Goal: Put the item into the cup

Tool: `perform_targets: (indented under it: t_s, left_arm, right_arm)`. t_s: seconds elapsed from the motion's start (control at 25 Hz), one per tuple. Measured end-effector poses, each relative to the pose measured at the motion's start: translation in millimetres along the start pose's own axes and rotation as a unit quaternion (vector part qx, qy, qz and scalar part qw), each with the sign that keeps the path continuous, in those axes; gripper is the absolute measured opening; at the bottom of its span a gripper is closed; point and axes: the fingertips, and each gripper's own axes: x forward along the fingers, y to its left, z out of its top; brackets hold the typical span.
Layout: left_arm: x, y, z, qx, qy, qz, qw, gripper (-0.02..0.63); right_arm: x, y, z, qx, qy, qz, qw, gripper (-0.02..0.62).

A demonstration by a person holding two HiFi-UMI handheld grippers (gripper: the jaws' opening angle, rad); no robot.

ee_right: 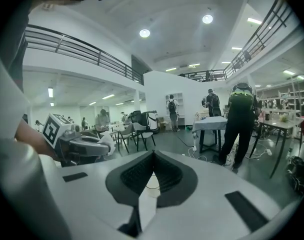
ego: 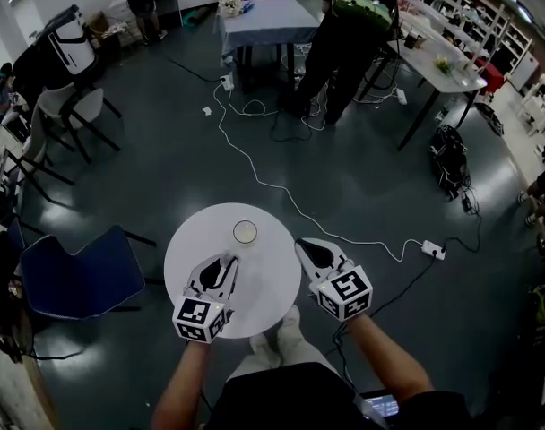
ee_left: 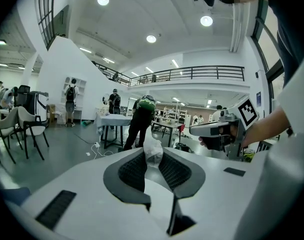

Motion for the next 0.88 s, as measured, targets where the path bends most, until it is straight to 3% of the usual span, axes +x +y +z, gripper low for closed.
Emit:
perform_targets:
  t_s: [0.88]
  left_arm:
    - [165.0,78.0,-78.7,0.078,0.098,0.034,0.9915,0.084]
  right_arm:
    - [73.5,-97.6,-67.5,0.034,0.059,0.015,0.998,0.017]
